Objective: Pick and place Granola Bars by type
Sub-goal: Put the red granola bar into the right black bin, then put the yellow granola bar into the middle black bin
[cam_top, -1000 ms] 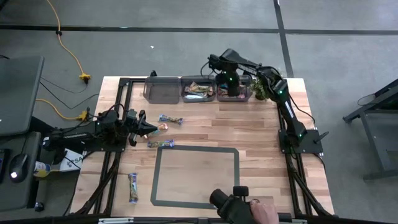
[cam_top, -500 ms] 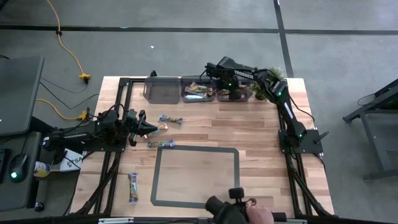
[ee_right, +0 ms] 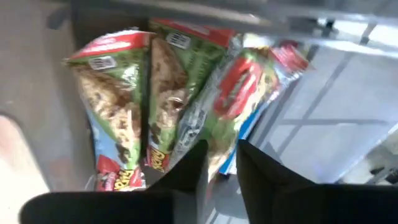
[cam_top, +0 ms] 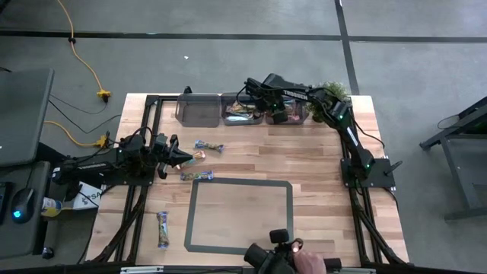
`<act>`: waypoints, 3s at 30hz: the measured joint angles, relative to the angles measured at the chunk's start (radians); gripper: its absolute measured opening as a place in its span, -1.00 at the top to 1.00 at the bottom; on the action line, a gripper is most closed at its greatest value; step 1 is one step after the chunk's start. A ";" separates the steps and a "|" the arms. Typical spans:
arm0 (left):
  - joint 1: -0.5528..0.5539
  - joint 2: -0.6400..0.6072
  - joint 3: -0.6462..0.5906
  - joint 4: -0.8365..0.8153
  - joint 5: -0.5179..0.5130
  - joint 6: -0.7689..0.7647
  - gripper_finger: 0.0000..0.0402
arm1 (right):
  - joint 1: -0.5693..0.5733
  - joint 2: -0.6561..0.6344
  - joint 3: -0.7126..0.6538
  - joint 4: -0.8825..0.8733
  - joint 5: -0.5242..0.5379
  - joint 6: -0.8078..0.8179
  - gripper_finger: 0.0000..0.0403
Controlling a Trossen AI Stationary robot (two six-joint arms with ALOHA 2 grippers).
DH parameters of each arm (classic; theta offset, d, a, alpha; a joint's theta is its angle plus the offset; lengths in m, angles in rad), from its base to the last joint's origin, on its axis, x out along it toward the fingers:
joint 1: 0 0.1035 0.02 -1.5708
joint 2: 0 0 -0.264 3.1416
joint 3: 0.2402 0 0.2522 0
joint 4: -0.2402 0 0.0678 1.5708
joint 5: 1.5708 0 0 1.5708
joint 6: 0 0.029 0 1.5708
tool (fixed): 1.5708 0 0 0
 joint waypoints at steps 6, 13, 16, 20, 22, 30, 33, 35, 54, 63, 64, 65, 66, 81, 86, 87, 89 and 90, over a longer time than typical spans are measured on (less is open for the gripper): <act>0.000 0.000 0.000 0.000 0.000 0.000 1.00 | -0.009 0.000 0.000 -0.015 0.011 0.082 0.41; 0.000 0.000 0.000 0.000 0.000 0.000 1.00 | -0.009 -0.019 0.000 -0.030 0.030 0.185 0.17; 0.000 0.000 0.000 0.000 0.000 0.000 1.00 | -0.008 -0.059 0.000 -0.011 0.030 0.199 0.14; 0.000 0.000 0.000 0.000 0.000 0.000 1.00 | -0.004 -0.117 0.000 0.022 -0.005 0.246 0.14; 0.000 0.000 0.000 0.000 0.001 0.000 1.00 | 0.003 -0.148 0.000 0.044 -0.055 0.284 0.14; 0.000 0.000 0.000 0.000 0.001 0.000 1.00 | 0.081 -0.238 0.001 0.157 -0.240 0.404 0.12; 0.000 0.000 0.000 0.000 0.001 0.000 1.00 | 0.118 -0.269 0.001 0.172 -0.301 0.421 0.12; 0.000 0.000 0.000 0.000 0.001 0.000 1.00 | 0.143 -0.291 0.001 0.172 -0.342 0.432 0.12; 0.000 0.000 0.000 0.000 0.001 0.000 1.00 | 0.325 -0.541 0.001 0.139 -0.600 0.660 0.12; 0.000 0.000 0.000 0.000 0.001 0.000 1.00 | 0.378 -0.789 -0.211 0.273 -0.559 0.785 0.12; 0.000 0.000 0.000 0.000 0.001 0.000 1.00 | 0.385 -0.847 -0.292 0.332 -0.548 0.818 0.12; 0.000 0.000 0.000 0.000 0.001 0.000 1.00 | 0.394 -0.908 -0.380 0.396 -0.535 0.852 0.12; 0.000 0.000 0.000 0.000 0.001 0.000 1.00 | 0.406 -0.968 -0.467 0.463 -0.514 0.886 0.12; 0.000 0.000 0.000 0.002 -0.016 0.000 1.00 | 0.668 -1.575 -1.263 1.030 -0.126 1.270 0.12; 0.000 0.000 0.000 0.002 -0.016 0.000 1.00 | 0.742 -1.703 -1.396 1.094 -0.030 1.307 0.12; 0.000 0.000 0.000 0.002 -0.016 0.000 1.00 | 0.754 -1.723 -1.415 1.098 -0.015 1.317 0.12; 0.000 0.000 0.000 0.002 -0.030 -0.003 1.00 | 0.777 -1.759 -1.453 1.113 0.013 1.340 0.12; 0.000 0.000 0.000 0.002 -0.046 -0.009 1.00 | 0.787 -1.774 -1.472 1.119 0.025 1.350 0.12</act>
